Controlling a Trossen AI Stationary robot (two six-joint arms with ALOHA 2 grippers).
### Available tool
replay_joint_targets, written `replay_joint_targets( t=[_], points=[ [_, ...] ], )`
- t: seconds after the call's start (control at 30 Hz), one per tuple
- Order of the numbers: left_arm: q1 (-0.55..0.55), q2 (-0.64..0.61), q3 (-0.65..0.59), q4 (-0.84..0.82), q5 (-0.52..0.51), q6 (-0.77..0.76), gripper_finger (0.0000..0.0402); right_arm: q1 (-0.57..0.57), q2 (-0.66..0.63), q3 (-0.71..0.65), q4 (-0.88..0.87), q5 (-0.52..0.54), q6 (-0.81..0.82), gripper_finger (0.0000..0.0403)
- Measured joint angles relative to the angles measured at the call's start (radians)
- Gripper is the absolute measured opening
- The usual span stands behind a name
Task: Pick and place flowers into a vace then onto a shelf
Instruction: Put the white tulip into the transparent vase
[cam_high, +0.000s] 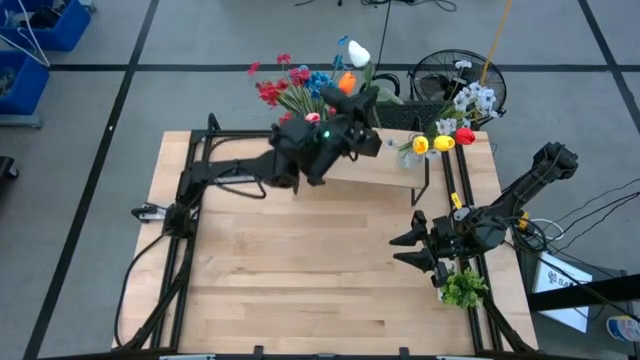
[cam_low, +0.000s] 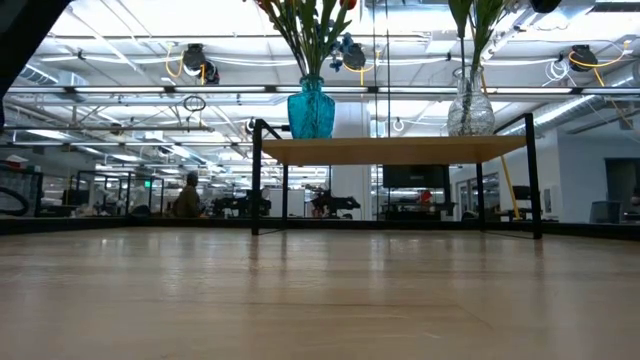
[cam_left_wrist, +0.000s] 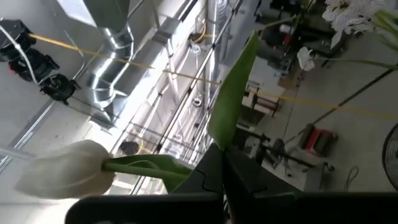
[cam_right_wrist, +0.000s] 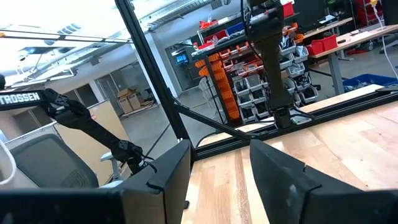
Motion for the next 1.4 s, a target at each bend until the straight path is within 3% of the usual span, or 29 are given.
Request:
replay_joint_targets(
  t=[0.1, 0.3, 0.5, 0.83, 0.97, 1.17, 1.23, 1.4],
  points=[
    [0.051, 0.0, 0.0, -0.037, 0.077, -0.094, 0.0, 0.0, 0.0, 0.0, 0.0, 0.0, 0.0, 0.0161],
    [0.134, 0.002, 0.0, -0.063, 0.27, -0.428, 0.0, 0.0, 0.0, 0.0, 0.0, 0.0, 0.0, 0.016],
    [0.162, 0.06, 0.0, -0.029, 0.362, -0.504, 0.0, -0.001, 0.0, 0.0, -0.001, 0.005, 0.0, 0.016],
    [0.131, 0.153, 0.0, 0.108, 0.336, -0.449, 0.0, 0.0, 0.0, 0.0, -0.004, 0.026, 0.0, 0.016],
    [0.124, 0.157, 0.0, 0.095, 0.38, -0.344, 0.0, -0.001, 0.0, 0.0, -0.005, 0.026, 0.0, 0.016],
    [0.133, 0.167, 0.0, 0.084, 0.394, -0.397, 0.0, 0.0, 0.0, 0.0, -0.006, 0.026, 0.0, 0.016],
    [0.13, 0.167, 0.0, 0.087, 0.393, -0.349, 0.0, 0.0, 0.0, 0.0, -0.007, 0.025, 0.0, 0.016],
    [0.083, 0.136, -0.002, 0.122, 0.249, -0.12, 0.0, 0.0, 0.0, 0.0, -0.007, 0.024, 0.0, 0.016]
  ],
)
